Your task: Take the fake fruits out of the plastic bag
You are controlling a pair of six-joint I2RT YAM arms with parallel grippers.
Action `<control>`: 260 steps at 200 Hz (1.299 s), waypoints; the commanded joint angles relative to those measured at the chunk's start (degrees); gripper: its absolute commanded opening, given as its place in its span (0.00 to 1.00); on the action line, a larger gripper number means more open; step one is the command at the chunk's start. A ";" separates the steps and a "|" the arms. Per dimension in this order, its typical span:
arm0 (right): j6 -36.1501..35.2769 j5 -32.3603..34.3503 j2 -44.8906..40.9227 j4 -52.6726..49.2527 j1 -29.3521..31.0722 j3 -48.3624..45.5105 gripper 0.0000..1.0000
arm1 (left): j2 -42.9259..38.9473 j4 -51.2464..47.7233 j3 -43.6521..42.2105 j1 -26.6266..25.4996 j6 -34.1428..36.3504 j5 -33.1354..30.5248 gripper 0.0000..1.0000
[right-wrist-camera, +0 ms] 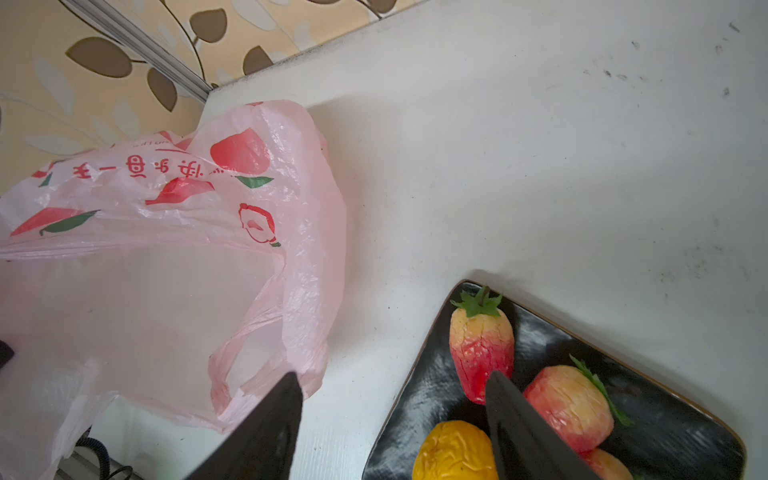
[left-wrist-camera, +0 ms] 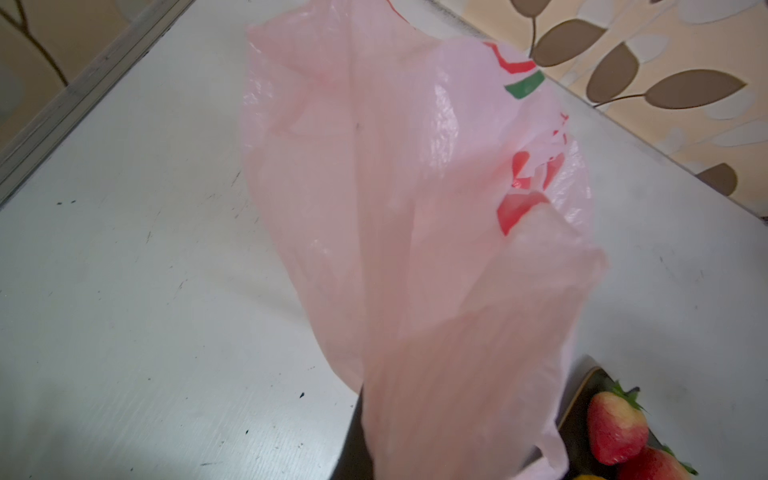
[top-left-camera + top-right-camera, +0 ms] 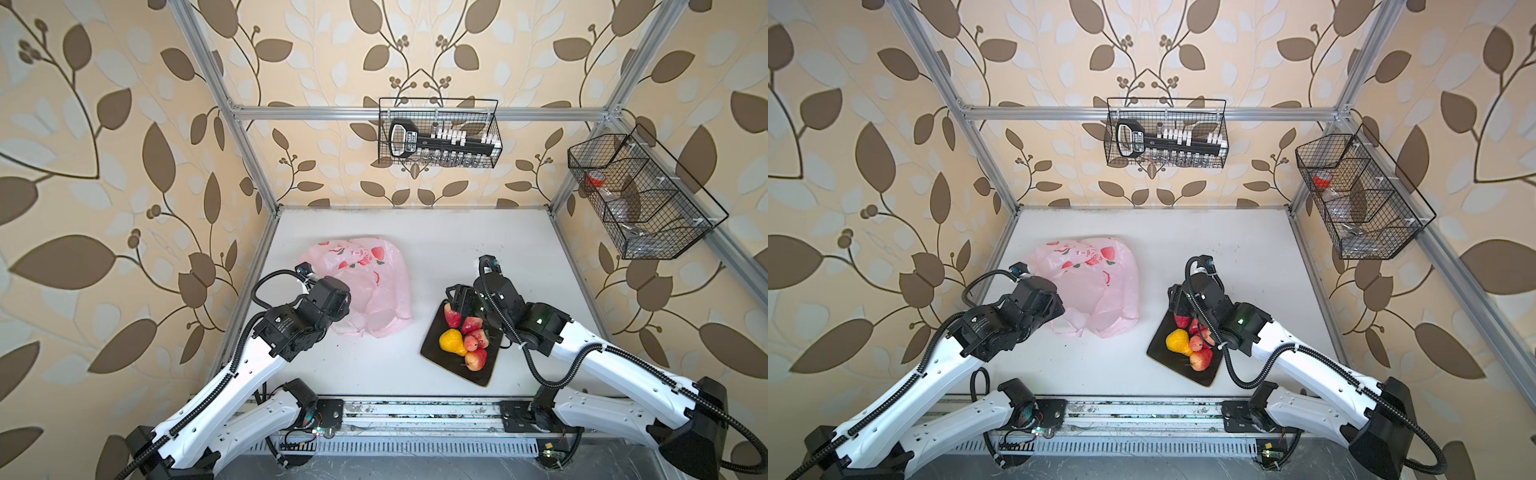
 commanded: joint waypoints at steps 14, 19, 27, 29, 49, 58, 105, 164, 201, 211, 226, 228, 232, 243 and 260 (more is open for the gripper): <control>-1.48 -3.02 -0.35 1.40 -2.15 0.20 0.70 | 3.46 6.51 1.65 0.55 12.37 6.39 0.00; -1.48 -3.27 -0.65 1.42 -2.48 -0.18 0.70 | 3.83 7.33 1.31 0.61 13.12 7.19 0.00; -1.40 -3.51 -1.08 1.41 -3.00 -0.78 0.70 | 4.45 8.79 0.41 0.61 14.14 8.41 0.00; -1.40 -3.51 -1.20 1.37 -3.13 -0.94 0.70 | 4.58 9.19 0.18 0.61 14.38 8.71 0.00; -1.22 -4.32 -2.35 1.41 -4.74 -2.59 0.70 | 5.90 12.93 -2.66 0.94 14.66 12.28 0.00; -1.22 -4.61 -2.86 1.39 -4.88 -3.24 0.70 | 6.65 14.26 -3.47 1.06 13.88 13.72 0.00; -2.89 -6.79 -4.02 0.74 -10.64 -4.84 0.70 | 9.12 16.18 -5.79 2.32 9.85 10.88 0.48; -8.66 -8.63 -5.66 -0.25 -23.64 -5.53 0.71 | 0.37 6.26 -1.97 4.30 9.92 7.05 0.99; -8.13 3.62 -6.88 1.08 -30.41 -7.74 0.80 | -4.69 -2.76 5.12 4.41 9.52 -1.09 0.99; -8.27 7.49 -7.06 3.23 -31.56 -9.27 0.82 | -4.37 -4.98 7.06 4.63 8.68 -5.78 0.99; -9.90 11.39 -6.88 8.76 -33.53 -12.43 0.82 | -3.26 -5.65 8.12 5.14 8.29 -12.30 0.99; -10.09 11.77 -6.78 9.60 -33.77 -12.97 0.82 | -3.11 -5.49 8.09 5.34 8.30 -12.95 0.99; -10.47 12.38 -6.54 11.33 -34.32 -13.90 0.82 | -2.68 -4.88 7.81 5.73 8.43 -14.18 0.99; -12.47 14.12 -5.59 17.01 -35.99 -16.68 0.84 | -1.48 -1.89 6.14 7.18 9.89 -16.94 0.99; -15.17 15.17 -2.91 26.58 -38.84 -21.09 0.88 | 0.40 4.51 1.11 10.34 10.95 -21.65 0.99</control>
